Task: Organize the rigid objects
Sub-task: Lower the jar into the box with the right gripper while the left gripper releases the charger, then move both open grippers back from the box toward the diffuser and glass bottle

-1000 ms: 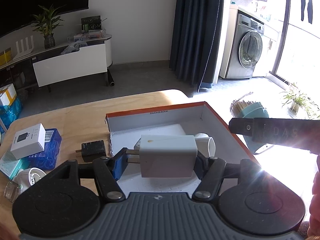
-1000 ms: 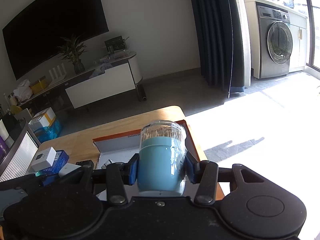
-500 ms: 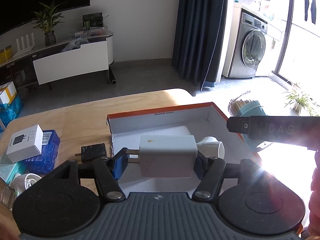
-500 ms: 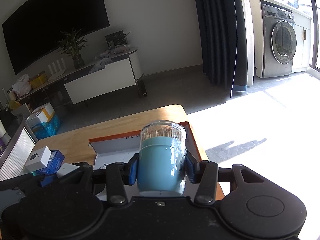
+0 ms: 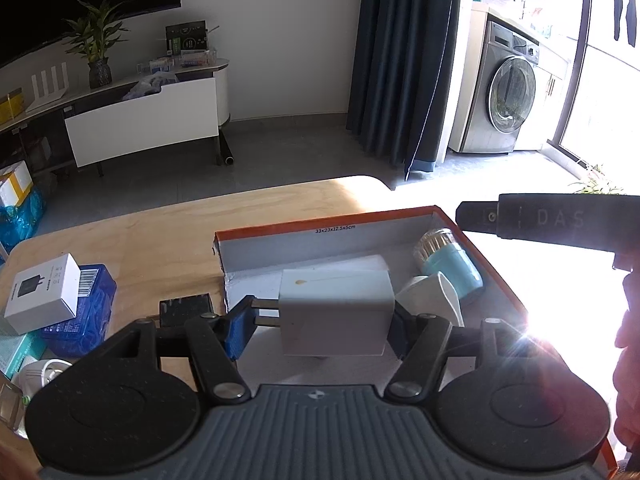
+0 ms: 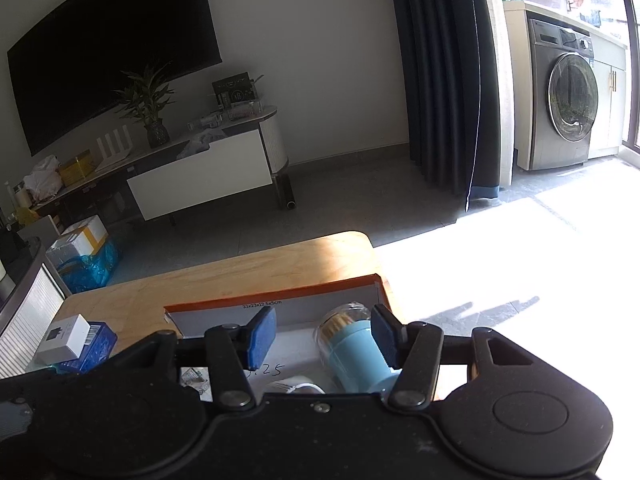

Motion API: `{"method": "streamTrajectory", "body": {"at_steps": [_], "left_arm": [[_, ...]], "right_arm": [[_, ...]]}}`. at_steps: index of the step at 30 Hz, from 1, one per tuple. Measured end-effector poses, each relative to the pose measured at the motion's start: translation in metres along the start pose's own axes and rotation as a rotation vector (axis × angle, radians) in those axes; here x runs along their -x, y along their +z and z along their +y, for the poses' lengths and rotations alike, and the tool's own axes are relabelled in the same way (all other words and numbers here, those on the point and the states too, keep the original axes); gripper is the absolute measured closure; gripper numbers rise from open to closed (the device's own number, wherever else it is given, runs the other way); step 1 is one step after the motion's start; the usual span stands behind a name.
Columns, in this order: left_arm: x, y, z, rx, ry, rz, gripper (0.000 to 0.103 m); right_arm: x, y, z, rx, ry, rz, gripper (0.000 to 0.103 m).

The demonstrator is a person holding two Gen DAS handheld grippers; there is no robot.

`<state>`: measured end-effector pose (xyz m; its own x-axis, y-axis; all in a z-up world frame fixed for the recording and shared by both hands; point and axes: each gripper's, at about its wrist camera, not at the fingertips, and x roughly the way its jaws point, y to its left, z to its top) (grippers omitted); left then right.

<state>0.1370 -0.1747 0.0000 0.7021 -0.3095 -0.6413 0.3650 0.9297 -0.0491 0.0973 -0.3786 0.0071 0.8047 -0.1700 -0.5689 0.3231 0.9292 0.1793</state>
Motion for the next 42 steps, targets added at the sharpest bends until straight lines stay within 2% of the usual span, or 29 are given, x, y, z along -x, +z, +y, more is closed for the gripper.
{"method": "streamTrajectory", "body": {"at_steps": [9, 11, 13, 22, 30, 42], "left_arm": [[-0.021, 0.018, -0.008, 0.0, -0.044, 0.005, 0.036], [-0.02, 0.024, -0.006, 0.01, -0.067, -0.006, 0.032], [-0.016, 0.027, -0.006, 0.013, -0.077, -0.024, 0.023], [0.003, 0.027, 0.004, 0.034, -0.031, -0.043, 0.022], [0.017, 0.022, 0.014, 0.048, 0.015, -0.025, 0.013], [0.04, 0.012, 0.044, 0.088, 0.089, -0.026, 0.011]], "right_arm": [[0.022, -0.002, -0.013, -0.02, -0.037, -0.026, 0.038], [0.025, -0.001, -0.013, -0.021, -0.03, -0.027, 0.038], [0.028, -0.002, -0.012, -0.015, -0.033, -0.028, 0.038], [0.035, 0.0, -0.001, 0.0, -0.011, -0.039, 0.038], [0.036, -0.005, 0.015, 0.023, 0.006, -0.023, 0.037], [0.037, -0.012, 0.043, 0.066, 0.052, 0.004, 0.036]]}}
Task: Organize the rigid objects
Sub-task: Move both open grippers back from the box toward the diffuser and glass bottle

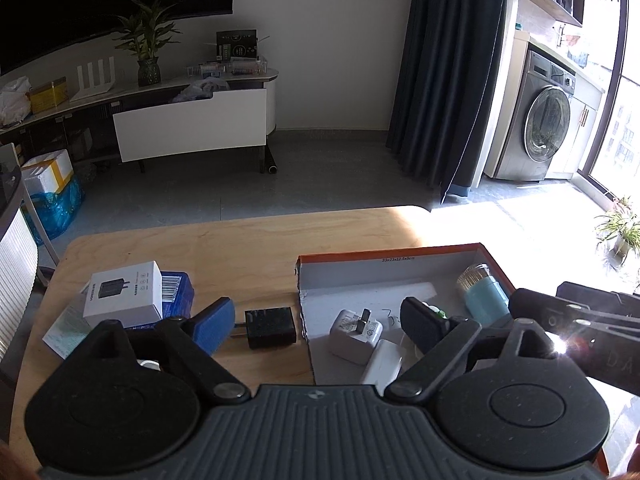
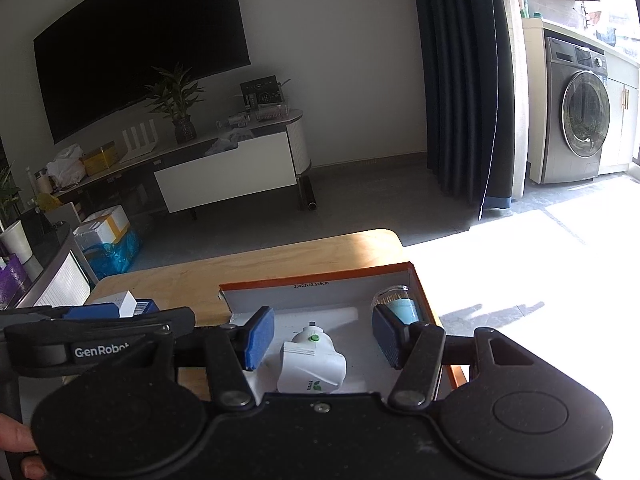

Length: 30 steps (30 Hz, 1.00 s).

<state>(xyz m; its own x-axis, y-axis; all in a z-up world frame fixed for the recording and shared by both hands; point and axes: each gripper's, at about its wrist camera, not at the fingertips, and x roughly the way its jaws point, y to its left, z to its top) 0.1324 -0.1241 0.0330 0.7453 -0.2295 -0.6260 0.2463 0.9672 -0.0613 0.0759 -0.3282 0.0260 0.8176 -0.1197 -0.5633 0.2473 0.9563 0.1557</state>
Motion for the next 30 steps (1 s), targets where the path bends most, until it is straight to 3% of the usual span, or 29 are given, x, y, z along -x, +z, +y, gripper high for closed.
{"method": "streamTrajectory", "body": {"at_steps": [30], "left_arm": [[0.029, -0.022, 0.067, 0.087, 0.099, -0.005, 0.011]], "right_arm": [[-0.016, -0.013, 0.082, 0.112, 0.116, 0.071, 0.035]]}}
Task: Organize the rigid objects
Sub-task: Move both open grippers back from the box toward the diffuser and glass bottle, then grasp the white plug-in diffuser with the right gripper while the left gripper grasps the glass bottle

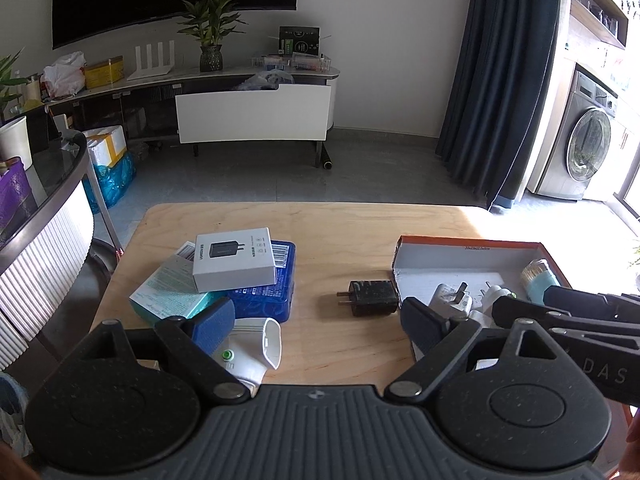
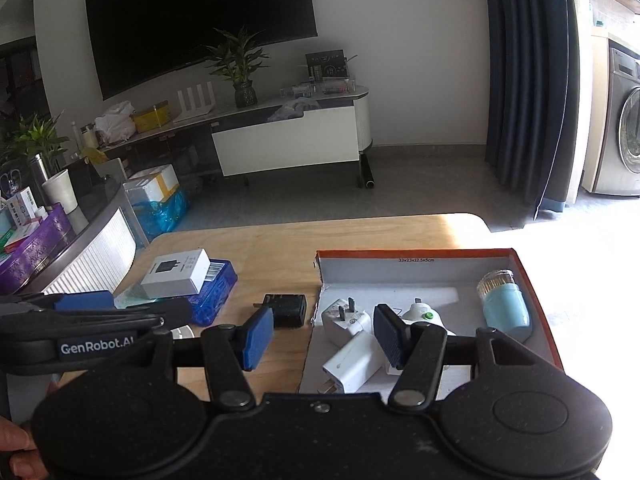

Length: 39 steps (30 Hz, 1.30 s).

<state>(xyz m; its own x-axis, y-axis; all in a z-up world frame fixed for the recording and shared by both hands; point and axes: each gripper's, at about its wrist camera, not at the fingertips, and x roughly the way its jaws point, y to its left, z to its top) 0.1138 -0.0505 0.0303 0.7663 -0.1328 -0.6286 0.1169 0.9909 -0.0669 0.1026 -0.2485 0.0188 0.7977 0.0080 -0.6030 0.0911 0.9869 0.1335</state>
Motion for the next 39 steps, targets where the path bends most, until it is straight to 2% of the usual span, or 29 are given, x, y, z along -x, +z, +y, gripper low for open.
{"method": "streamTrajectory", "body": {"at_steps": [17, 32, 39], "left_arm": [[0.009, -0.022, 0.055, 0.061, 0.042, 0.014, 0.011], [-0.001, -0.062, 0.098, 0.071, 0.085, 0.059, 0.008], [-0.021, -0.061, 0.114, 0.07, 0.137, 0.064, 0.008]], "right_arm": [[-0.017, -0.011, 0.046, 0.063, 0.069, 0.053, 0.032], [-0.027, -0.029, 0.054, 0.061, 0.1, 0.102, 0.032], [-0.029, -0.031, 0.054, 0.059, 0.108, 0.111, 0.032]]}}
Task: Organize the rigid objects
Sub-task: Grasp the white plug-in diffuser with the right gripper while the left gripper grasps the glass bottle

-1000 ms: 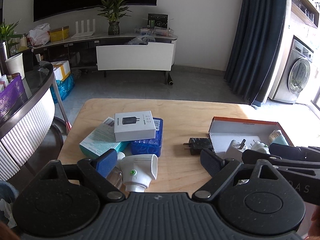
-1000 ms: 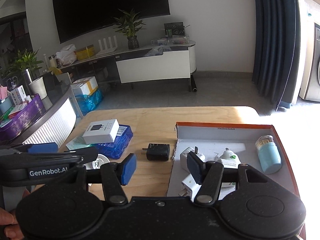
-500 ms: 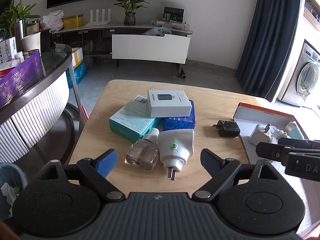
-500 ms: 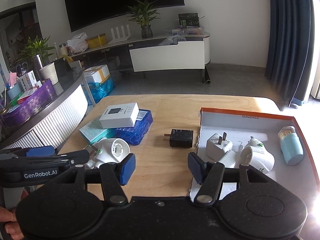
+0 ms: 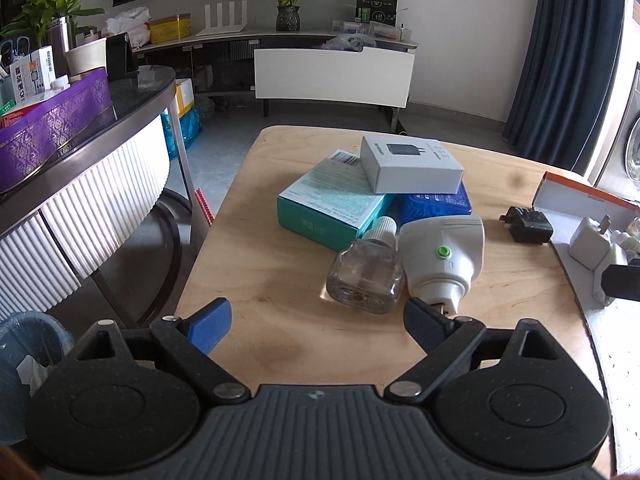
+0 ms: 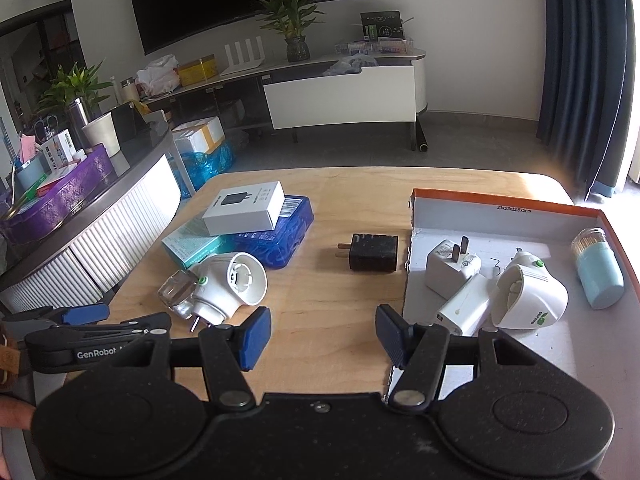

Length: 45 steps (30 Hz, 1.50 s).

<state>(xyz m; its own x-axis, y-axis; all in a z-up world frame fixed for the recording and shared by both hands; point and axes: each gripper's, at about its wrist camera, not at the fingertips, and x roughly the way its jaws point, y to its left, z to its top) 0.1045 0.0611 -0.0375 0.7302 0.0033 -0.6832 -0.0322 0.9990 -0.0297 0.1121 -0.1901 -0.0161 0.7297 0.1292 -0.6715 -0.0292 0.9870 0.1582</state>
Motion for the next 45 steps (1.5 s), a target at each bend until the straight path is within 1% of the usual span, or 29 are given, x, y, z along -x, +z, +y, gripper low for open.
{"method": "streamTrajectory", "body": {"at_steps": [2, 4, 6, 8, 10, 12, 13, 14, 15, 19, 20, 24, 28, 33, 34, 36, 40, 42, 44, 45], "left_arm": [[-0.008, 0.004, 0.001, -0.005, 0.001, -0.002, 0.008], [-0.017, 0.007, -0.001, -0.026, -0.018, -0.005, 0.007], [-0.025, 0.008, -0.007, -0.068, -0.039, -0.001, 0.013], [-0.032, 0.008, -0.014, -0.119, -0.055, 0.004, 0.015], [-0.037, 0.006, -0.017, -0.141, -0.078, 0.0, 0.018], [-0.038, 0.006, -0.018, -0.15, -0.1, -0.025, 0.022], [-0.038, 0.005, -0.018, -0.152, -0.113, -0.034, 0.032], [-0.037, 0.005, -0.019, -0.161, -0.13, -0.048, 0.046], [-0.036, 0.005, -0.02, -0.17, -0.134, -0.054, 0.053], [-0.03, 0.002, -0.019, -0.149, -0.168, -0.052, 0.053], [-0.029, 0.002, -0.018, -0.134, -0.17, -0.044, 0.053], [-0.014, -0.001, -0.013, -0.08, -0.178, -0.052, 0.053], [0.002, -0.002, -0.004, -0.024, -0.167, -0.068, 0.053], [0.019, -0.004, 0.006, 0.021, -0.144, -0.102, 0.053], [0.02, -0.002, 0.009, 0.032, -0.139, -0.101, 0.053], [0.02, -0.002, 0.014, 0.051, -0.138, -0.096, 0.053], [0.018, -0.002, 0.021, 0.078, -0.137, -0.099, 0.053], [0.018, -0.001, 0.021, 0.079, -0.135, -0.102, 0.053], [0.017, -0.001, 0.021, 0.083, -0.136, -0.102, 0.053], [0.017, -0.001, 0.021, 0.083, -0.135, -0.102, 0.053]], "right_arm": [[0.0, -0.001, -0.001, -0.003, -0.002, 0.001, 0.032], [-0.001, -0.001, -0.001, -0.005, -0.003, 0.003, 0.032], [-0.001, -0.002, -0.002, -0.005, -0.006, 0.005, 0.032], [-0.001, -0.002, -0.003, -0.005, -0.008, 0.006, 0.032], [-0.002, -0.002, -0.005, -0.006, -0.014, 0.009, 0.032], [-0.004, -0.003, -0.006, -0.009, -0.018, 0.013, 0.032], [-0.005, -0.003, -0.007, -0.012, -0.02, 0.016, 0.032], [-0.006, -0.004, -0.008, -0.015, -0.021, 0.02, 0.032], [-0.008, -0.004, -0.009, -0.017, -0.021, 0.023, 0.032], [-0.016, -0.005, -0.004, -0.008, -0.009, 0.039, 0.032], [-0.018, -0.005, -0.002, -0.003, -0.003, 0.043, 0.032], [-0.027, -0.004, 0.006, 0.02, 0.036, 0.055, 0.032], [-0.04, 0.001, 0.021, 0.049, 0.092, 0.068, 0.026], [-0.061, 0.009, 0.041, 0.077, 0.154, 0.071, 0.02], [-0.067, 0.011, 0.047, 0.082, 0.154, 0.075, 0.019], [-0.078, 0.013, 0.055, 0.096, 0.148, 0.074, 0.013], [-0.101, 0.017, 0.068, 0.114, 0.116, 0.083, 0.013], [-0.112, 0.018, 0.074, 0.131, 0.094, 0.088, 0.012], [-0.124, 0.019, 0.079, 0.153, 0.085, 0.112, 0.013], [-0.126, 0.018, 0.081, 0.157, 0.077, 0.116, 0.019]]}}
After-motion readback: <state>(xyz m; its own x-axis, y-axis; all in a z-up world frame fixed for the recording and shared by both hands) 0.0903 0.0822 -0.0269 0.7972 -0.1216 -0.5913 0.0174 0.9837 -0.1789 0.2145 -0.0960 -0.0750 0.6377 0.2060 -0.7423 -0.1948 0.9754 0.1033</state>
